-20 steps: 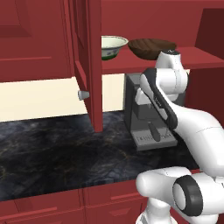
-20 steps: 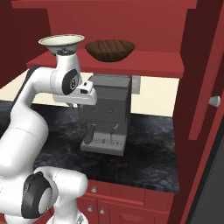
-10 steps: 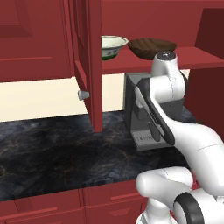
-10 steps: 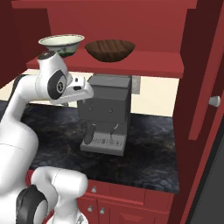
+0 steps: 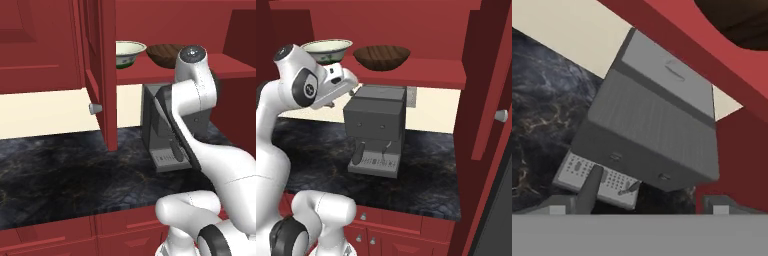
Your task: Pick up the bowls from the cabinet and place each bowl in front of a stool on the dining counter.
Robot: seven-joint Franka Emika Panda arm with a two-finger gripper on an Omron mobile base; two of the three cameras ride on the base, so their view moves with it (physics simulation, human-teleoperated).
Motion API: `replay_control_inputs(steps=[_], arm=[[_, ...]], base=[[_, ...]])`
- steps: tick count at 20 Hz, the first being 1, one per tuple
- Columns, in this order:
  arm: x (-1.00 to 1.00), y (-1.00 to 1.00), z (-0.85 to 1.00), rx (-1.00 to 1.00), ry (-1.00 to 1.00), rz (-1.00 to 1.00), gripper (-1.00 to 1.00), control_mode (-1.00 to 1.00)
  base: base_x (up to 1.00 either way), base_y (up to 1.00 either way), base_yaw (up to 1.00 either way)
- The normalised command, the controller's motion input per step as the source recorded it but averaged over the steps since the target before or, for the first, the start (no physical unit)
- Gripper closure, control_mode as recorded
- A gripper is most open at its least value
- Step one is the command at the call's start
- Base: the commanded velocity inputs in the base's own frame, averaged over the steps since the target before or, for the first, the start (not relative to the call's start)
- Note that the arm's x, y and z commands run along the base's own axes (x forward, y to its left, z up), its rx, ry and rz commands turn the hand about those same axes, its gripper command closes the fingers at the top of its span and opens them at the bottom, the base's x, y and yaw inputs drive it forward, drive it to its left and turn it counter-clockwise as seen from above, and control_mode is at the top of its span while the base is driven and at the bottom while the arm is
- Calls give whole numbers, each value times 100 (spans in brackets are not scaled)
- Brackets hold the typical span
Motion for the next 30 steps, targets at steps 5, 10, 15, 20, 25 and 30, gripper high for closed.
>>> replay_control_inputs(steps=[5, 10, 15, 20, 25, 30], arm=[[1, -9, 52, -10, -26, 5, -100, -100], [13, -44, 0, -12, -29, 25, -100, -100], [4, -23, 27, -30, -14, 17, -100, -100], [0, 0, 51, -45, 0, 0, -100, -100], [14, 0, 18, -11, 11, 0, -100, -100], [31, 1, 2, 0, 8, 0, -100, -100]], base=[[0, 0, 0], [0, 0, 0], [0, 0, 0], [0, 0, 0], [0, 0, 0], [0, 0, 0]])
